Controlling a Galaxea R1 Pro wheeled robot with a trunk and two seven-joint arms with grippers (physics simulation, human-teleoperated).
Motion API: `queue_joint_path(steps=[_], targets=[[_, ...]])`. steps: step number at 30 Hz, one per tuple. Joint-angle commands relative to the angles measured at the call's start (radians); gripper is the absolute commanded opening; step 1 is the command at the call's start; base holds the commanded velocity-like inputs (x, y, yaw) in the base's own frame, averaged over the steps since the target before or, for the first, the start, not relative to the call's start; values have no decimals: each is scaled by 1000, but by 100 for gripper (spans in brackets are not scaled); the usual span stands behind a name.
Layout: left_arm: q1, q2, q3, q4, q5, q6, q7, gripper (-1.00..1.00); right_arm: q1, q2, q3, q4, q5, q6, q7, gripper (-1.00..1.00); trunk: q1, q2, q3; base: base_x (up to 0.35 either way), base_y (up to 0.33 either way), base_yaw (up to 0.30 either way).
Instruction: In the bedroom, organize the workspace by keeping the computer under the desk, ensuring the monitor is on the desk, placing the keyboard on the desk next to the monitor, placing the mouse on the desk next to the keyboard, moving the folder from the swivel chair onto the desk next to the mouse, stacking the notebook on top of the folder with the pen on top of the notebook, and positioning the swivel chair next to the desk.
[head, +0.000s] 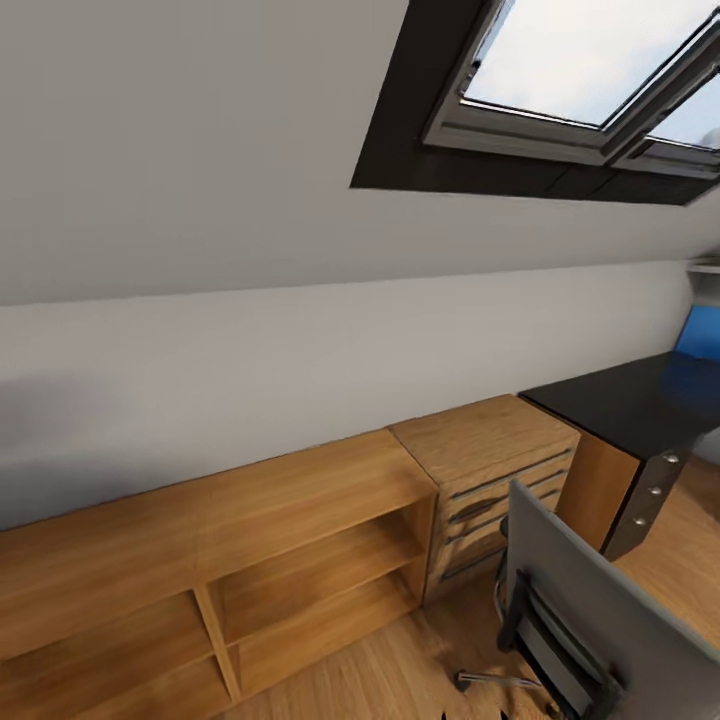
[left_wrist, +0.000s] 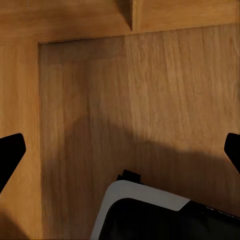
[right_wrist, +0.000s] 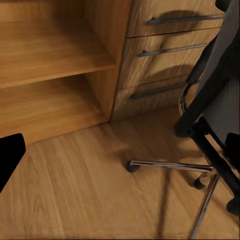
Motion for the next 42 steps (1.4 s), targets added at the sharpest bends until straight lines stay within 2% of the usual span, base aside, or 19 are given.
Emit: queue_joint_path(steps=[1, 3, 6, 19, 31, 42], targets=[[0, -4, -10, -1, 1, -2, 7, 100, -1, 0, 9, 1, -4, -2, -6, 100, 0, -2, -2, -128, 258, -300], [0, -21, -15, -1, -2, -2, 7, 100, -1, 0, 9, 1, -4, -1, -6, 100, 0, -2, -2, -64, 292, -300], [0, -31, -22, -1, -4, -2, 7, 100, -1, 0, 9, 1, -4, 0, -6, 100, 0, -2, -2, 68, 304, -300], [0, -29, -21, -1, -3, -1, 7, 100, -1, -2, 11, 3, 0, 3, -6, 100, 0, -2, -2, 69, 58, -300], [0, -28, -21, -1, 0, -1, 7, 100, -1, -4, 9, 3, -1, 3, -6, 100, 0, -2, -2, 294, 0, -300], [0, -28, -20, -1, 0, -1, 7, 100, -1, -4, 9, 3, -2, 3, -7, 100, 0, -2, -5, 34, 0, -280]])
